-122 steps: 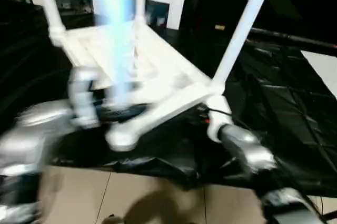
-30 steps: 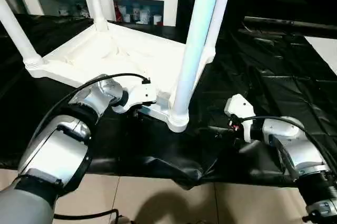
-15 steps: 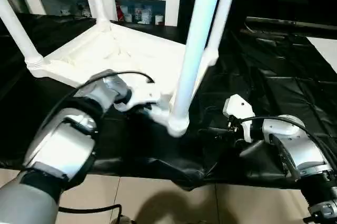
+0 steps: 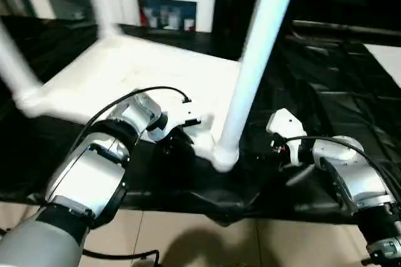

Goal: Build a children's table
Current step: Rotate table base

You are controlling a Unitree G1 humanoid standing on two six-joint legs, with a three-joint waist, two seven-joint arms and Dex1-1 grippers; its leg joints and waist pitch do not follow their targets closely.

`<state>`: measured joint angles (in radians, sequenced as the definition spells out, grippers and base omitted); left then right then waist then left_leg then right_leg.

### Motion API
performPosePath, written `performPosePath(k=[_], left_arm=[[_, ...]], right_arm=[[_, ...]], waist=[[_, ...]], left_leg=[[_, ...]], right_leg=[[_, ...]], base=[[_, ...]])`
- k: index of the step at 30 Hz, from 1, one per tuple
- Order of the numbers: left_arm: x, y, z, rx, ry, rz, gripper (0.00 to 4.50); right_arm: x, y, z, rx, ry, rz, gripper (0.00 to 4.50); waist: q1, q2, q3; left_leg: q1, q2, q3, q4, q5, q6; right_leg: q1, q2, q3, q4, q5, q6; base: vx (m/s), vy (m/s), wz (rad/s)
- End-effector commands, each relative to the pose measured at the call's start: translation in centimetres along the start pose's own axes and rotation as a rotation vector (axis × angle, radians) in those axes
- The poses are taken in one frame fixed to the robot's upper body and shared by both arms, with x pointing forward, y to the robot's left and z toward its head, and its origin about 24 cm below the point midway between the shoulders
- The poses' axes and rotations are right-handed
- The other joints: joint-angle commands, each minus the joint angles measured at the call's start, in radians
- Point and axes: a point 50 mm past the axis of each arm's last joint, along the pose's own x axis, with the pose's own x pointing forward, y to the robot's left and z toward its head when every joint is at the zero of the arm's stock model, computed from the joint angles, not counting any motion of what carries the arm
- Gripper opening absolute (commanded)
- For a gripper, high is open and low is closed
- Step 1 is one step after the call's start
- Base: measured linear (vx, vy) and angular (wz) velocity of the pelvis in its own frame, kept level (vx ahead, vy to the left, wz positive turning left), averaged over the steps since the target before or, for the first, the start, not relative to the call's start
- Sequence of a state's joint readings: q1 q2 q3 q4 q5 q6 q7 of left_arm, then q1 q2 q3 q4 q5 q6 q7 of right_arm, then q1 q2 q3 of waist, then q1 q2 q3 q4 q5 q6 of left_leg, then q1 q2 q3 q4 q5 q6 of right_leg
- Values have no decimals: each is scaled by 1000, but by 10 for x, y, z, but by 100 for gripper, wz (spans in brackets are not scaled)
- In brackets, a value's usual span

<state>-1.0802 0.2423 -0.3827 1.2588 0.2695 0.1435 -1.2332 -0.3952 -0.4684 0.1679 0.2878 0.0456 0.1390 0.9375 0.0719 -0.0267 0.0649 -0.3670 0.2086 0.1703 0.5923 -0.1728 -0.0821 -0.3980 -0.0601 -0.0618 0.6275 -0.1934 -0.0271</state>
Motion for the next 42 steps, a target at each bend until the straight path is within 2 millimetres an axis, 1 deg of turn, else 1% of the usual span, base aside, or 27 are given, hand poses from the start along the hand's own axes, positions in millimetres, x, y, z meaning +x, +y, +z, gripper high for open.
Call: performPosePath(k=[1, 2, 3, 4, 5, 7, 8, 9, 12, 14, 16, 18, 19, 21, 22, 24, 25, 26, 27, 29, 33, 34, 35, 38, 40, 41, 42], left_arm=[[2, 2, -26, -142, 5, 96, 66], [2, 2, -30, -171, -2, 113, 63], [2, 2, -32, -191, -8, 121, 59], [3, 2, -34, -209, -12, 134, 59], [4, 2, -35, -230, -22, 145, 59], [9, 1, -37, -249, -50, 181, 47], [11, 0, -37, -252, -61, 191, 44], [14, -1, -36, -264, -84, 197, 44], [21, -6, -34, -279, -129, 193, 33], [29, -14, -30, -255, -181, 159, 25], [31, -16, -27, -256, -202, 153, 16], [34, -24, -17, -178, -283, 120, 10], [33, -25, -16, -137, -297, 128, 5], [32, -26, -16, -71, -318, 138, 1], [31, -26, -16, -57, -323, 138, 1], [26, -27, -14, -33, -381, 127, 1], [25, -27, -13, -37, -395, 123, 1], [24, -26, -13, -54, -406, 125, 47], [20, -24, -15, -46, -381, 131, 47], [17, -22, -18, -32, -353, 146, 64], [12, -19, -22, -15, -313, 157, 64], [12, -19, -23, -12, -309, 156, 64], [11, -18, -24, -4, -296, 162, 64], [11, -17, -28, -11, -265, 156, 64], [11, -17, -35, -8, -190, 138, 64], [10, -16, -36, -17, -191, 145, 48], [10, -15, -35, -29, -200, 154, 31]], right_arm=[[5, -1, 4, -15, -9, 6, 377], [7, -1, 3, -14, -8, 1, 377], [8, -2, 3, -12, -7, -4, 377], [9, -2, 3, -12, -7, -6, 377], [9, -2, 3, -10, -7, -8, 377], [11, -3, 1, -10, -2, -19, 377], [11, -3, 0, -10, 2, -24, 377], [12, -3, 0, -11, 5, -29, 377], [12, -3, -1, -10, 5, -35, 377], [11, -4, -1, -8, 4, -37, 377], [11, -4, -2, -7, 5, -39, 377], [10, -3, -3, -6, 9, -37, 377], [10, -3, -4, -4, 10, -33, 377], [11, -1, -4, -4, 9, -24, 377], [11, -1, -4, -5, 7, -18, 377], [14, 2, -3, -13, 0, 1, 377], [14, 2, -3, -13, -1, 3, 377], [14, 2, -3, -13, -1, 3, 377], [15, 1, -4, -14, 2, -1, 377], [15, 1, -5, -14, 4, -3, 377], [16, 2, -4, -15, 1, -1, 377], [16, 2, -4, -15, 1, -2, 377], [16, 2, -5, -15, 1, -1, 377], [15, 3, -5, -15, 0, 0, 377], [14, 3, -5, -16, -1, -1, 377], [14, 3, -5, -16, -2, -2, 377], [13, 2, -5, -16, -5, -5, 377]], waist=[[10, -17, -75], [6, -26, -73], [3, -20, -73], [0, -19, -72], [-3, -24, -72], [-7, -23, -73], [-9, -25, -71], [-7, -20, -73], [-10, -25, -73], [-9, -26, -73], [-10, -25, -72], [-8, -36, -72], [-7, -33, -71], [-7, -29, -73], [-5, -38, -73], [-3, -33, -74], [-5, -32, -76], [-5, -32, -76], [-3, -33, -77], [-2, -31, -77], [-4, -22, -74], [-5, -24, -75], [-5, -22, -74], [-6, -23, -74], [-7, -22, -74], [-8, -20, -73], [-9, -22, -73]], left_leg=[[-1, 8, -1, -52, -129, 85], [-2, 8, -1, -52, -131, 84], [0, 10, -2, -53, -132, 80], [-3, 9, -2, -53, -129, 79], [0, 8, -1, -52, -136, 79], [0, 11, -1, -53, -138, 81], [-2, 9, -1, -53, -137, 83], [4, 12, -1, -53, -140, 83], [0, 12, 0, -53, -140, 88], [2, 15, 0, -54, -135, 93], [3, 15, 1, -53, -141, 95], [2, 16, 1, -54, -141, 95], [1, 17, 1, -55, -142, 94], [3, 18, 2, -56, -142, 94], [3, 18, 1, -56, -144, 96], [3, 20, -1, -59, -152, 88], [4, 21, -1, -60, -150, 82], [4, 21, -1, -60, -150, 82], [5, 20, 0, -59, -138, 84], [5, 20, 0, -59, -135, 86], [6, 20, -2, -62, -171, 67], [6, 20, -1, -62, -172, 65], [7, 20, -2, -62, -176, 62], [7, 21, -3, -63, -184, 53], [8, 20, -3, -64, -193, 50], [9, 21, -3, -64, -197, 47], [8, 20, -2, -64, -197, 47]], right_leg=[[73, -74, 40, -84, -133, -222], [73, -75, 38, -86, -169, -211], [70, -78, 38, -87, -193, -206], [70, -76, 37, -89, -202, -201], [67, -73, 38, -90, -212, -197], [66, -75, 39, -89, -212, -200], [65, -72, 37, -90, -212, -199], [62, -75, 39, -91, -212, -204], [63, -72, 39, -88, -193, -206], [62, -75, 40, -87, -198, -203], [59, -74, 40, -90, -209, -201], [59, -76, 40, -90, -229, -192], [56, -77, 41, -91, -250, -180], [52, -73, 42, -91, -232, -177], [52, -74, 41, -91, -231, -173], [53, -78, 41, -89, -232, -169], [51, -75, 42, -86, -206, -175], [51, -75, 42, -86, -206, -175], [52, -76, 44, -80, -154, -192], [53, -76, 43, -78, -129, -202], [54, -76, 44, -83, -157, -200], [55, -76, 44, -84, -157, -198], [54, -75, 45, -84, -162, -197], [55, -75, 45, -85, -169, -196], [54, -75, 46, -86, -177, -194], [53, -74, 46, -86, -181, -194], [54, -73, 46, -86, -179, -194]], base=[[0, 0, 0], [0, 0, 0], [0, 0, 0], [0, 0, 0], [0, 0, 0], [0, 0, 0], [0, 0, 0], [0, 0, 0], [0, 0, 0], [0, 0, 0], [0, 0, 0], [0, 0, 0], [0, 0, 0], [0, 0, 0], [0, 0, 0], [0, 0, 0], [0, 0, 0], [0, 0, 0], [0, 0, 0], [0, 0, 0], [0, 0, 0], [0, 0, 0], [0, 0, 0], [0, 0, 0], [0, 0, 0], [0, 0, 0], [0, 0, 0]])
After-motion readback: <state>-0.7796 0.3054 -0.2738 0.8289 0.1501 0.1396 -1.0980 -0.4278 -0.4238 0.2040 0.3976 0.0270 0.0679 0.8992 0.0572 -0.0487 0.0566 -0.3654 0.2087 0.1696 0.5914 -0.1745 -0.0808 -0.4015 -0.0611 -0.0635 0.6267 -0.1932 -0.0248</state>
